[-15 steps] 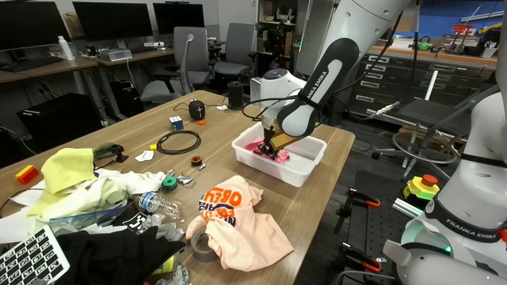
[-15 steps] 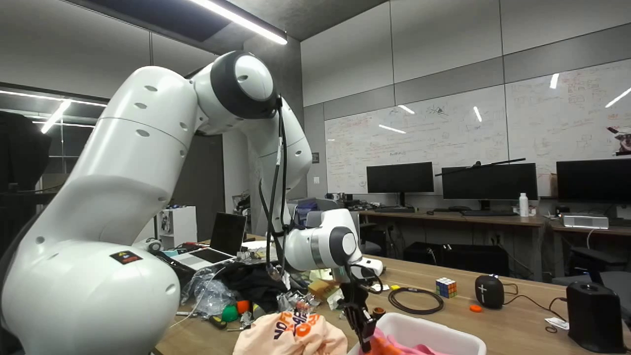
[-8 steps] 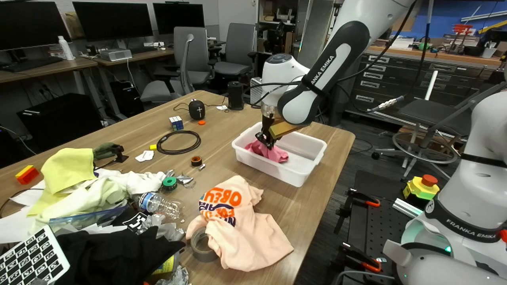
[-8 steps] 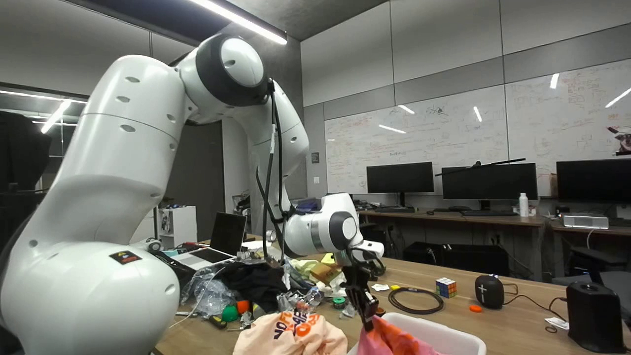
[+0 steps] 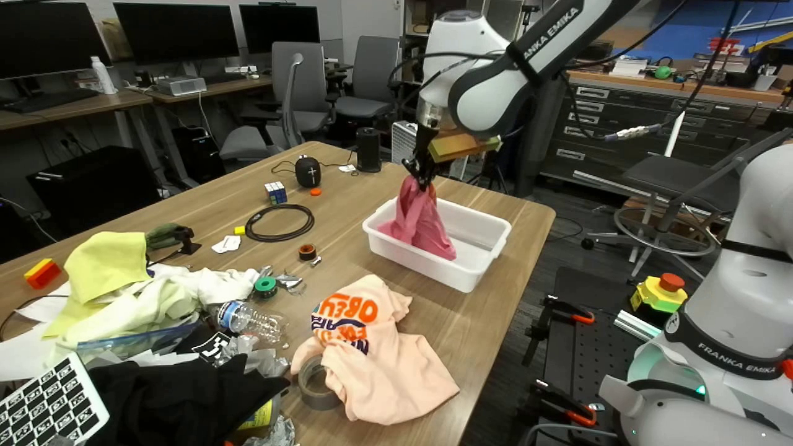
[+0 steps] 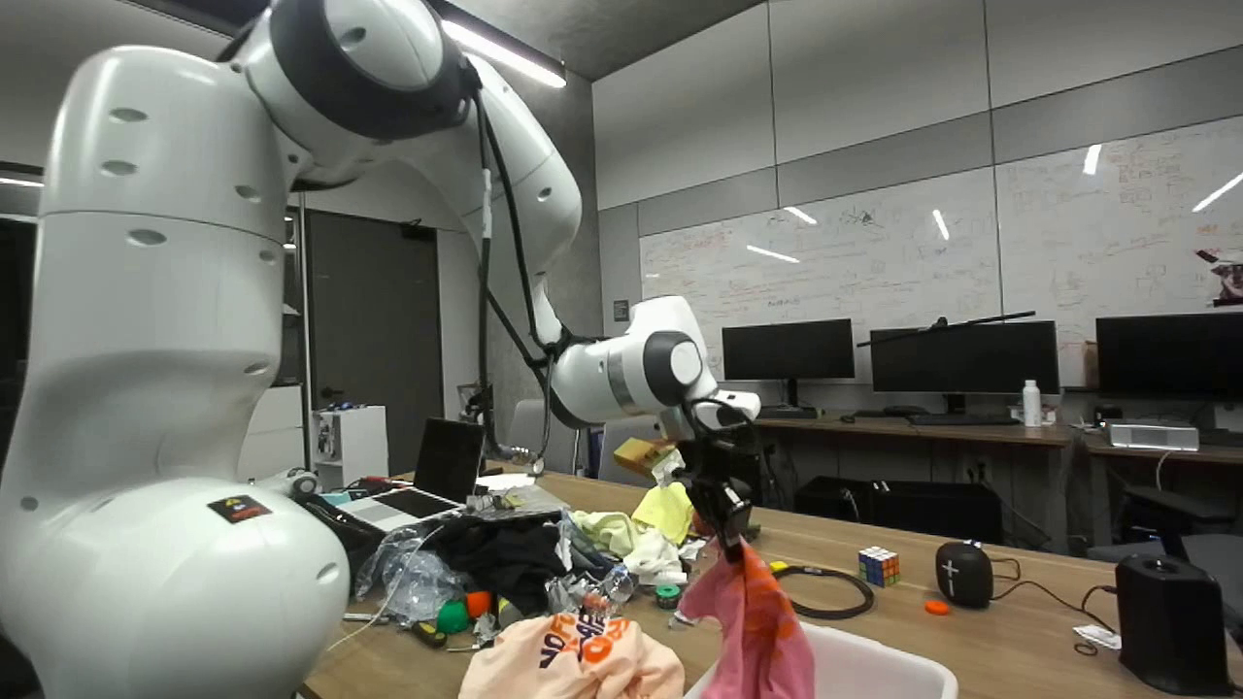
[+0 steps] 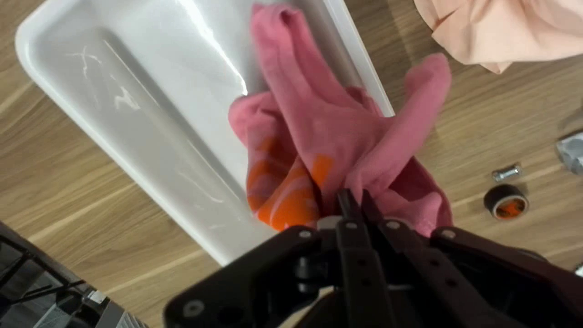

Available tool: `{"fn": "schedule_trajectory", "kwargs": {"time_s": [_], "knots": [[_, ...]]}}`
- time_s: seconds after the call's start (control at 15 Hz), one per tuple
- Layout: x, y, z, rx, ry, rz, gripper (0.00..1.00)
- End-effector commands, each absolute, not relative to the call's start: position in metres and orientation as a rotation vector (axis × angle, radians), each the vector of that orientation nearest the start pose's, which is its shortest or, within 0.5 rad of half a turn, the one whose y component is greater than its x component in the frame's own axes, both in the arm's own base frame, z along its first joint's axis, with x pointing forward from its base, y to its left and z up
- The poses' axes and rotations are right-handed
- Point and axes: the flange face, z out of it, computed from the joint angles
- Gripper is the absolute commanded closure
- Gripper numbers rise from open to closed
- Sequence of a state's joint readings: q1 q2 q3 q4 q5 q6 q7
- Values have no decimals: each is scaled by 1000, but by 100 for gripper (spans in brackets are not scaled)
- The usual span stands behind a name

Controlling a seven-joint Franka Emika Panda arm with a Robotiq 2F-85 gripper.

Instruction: Remove the shirts from the basket.

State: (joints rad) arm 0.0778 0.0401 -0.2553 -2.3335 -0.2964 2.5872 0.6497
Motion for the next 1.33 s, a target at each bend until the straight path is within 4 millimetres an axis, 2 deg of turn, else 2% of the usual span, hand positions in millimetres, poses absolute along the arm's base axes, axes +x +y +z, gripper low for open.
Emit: {"fn": "schedule_trajectory", "kwargs": {"time_s": [0.0, 0.33, 0.53, 0.73, 0.87, 1.27], "knots": [[489, -96, 424, -3064, 959, -584, 99], [448, -93, 526, -3014, 938, -819, 99], [427, -73, 567, -3030, 858, -925, 99], [409, -38, 593, -3083, 614, -932, 99], [397, -12, 605, -3067, 430, -872, 99], [369, 54, 625, -2996, -55, -710, 99]]}}
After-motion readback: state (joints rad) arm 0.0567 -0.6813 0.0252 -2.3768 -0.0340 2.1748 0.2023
